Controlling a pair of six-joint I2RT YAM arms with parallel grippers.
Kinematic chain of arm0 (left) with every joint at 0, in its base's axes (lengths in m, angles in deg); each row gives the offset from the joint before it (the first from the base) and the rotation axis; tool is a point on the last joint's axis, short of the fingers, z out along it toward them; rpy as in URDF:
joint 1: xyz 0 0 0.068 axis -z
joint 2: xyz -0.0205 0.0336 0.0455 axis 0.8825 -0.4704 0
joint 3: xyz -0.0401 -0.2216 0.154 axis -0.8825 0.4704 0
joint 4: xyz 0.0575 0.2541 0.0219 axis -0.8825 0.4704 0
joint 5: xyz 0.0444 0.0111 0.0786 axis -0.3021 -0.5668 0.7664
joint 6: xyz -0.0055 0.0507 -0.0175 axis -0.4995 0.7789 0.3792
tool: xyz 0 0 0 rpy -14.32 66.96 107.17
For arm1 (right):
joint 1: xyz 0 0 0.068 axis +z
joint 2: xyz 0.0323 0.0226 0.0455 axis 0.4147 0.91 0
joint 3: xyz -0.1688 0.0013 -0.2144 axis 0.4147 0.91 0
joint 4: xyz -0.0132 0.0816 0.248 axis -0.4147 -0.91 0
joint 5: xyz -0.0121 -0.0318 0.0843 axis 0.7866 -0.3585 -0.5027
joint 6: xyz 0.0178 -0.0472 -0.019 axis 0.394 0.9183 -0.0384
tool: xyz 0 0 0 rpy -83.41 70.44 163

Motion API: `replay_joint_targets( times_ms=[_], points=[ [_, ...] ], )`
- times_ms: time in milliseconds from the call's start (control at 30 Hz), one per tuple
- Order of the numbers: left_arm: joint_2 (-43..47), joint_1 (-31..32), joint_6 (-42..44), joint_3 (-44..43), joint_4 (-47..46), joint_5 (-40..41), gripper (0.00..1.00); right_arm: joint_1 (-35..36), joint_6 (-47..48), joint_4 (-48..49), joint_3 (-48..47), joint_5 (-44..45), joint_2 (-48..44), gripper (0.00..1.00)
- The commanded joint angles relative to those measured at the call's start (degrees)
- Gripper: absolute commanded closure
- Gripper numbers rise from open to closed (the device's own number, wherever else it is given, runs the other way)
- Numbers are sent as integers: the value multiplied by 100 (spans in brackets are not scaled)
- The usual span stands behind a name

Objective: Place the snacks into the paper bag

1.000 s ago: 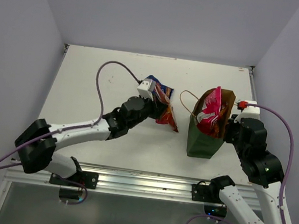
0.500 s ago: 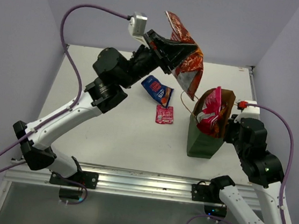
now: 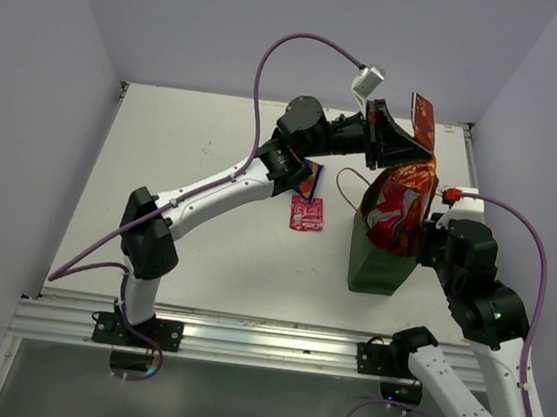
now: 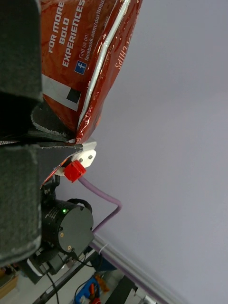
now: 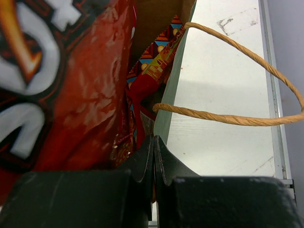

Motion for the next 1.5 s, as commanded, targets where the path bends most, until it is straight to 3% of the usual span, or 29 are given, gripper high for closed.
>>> replay_joint_targets(
  times_ms=[0, 167, 533, 733, 1000, 1333, 1467],
  points=[
    [-8, 6, -618, -581, -1164, -718, 100, 5, 88, 77, 27, -150, -35, 100],
    [-114, 6, -751, -458, -1042, -1148, 100, 5, 88, 68, 27, -132, -17, 100],
    [53, 6, -232, 808, -593, -1667, 100, 13, 88, 77, 27, -97, 18, 100],
    [-333, 15, -215, 308, -400, -1711, 100, 5, 88, 77, 18, -97, 27, 100],
    [-1404, -29, -196, -2056, 462, -1632, 100, 5, 88, 60, 27, -106, 27, 100],
    [-1546, -160, -13, -1241, 374, -1615, 100, 5, 80, 77, 27, -114, 27, 100],
    [-1669, -362, -293, -1354, 40, -1571, 100, 5, 79, 68, 27, -106, 27, 100]
  ],
)
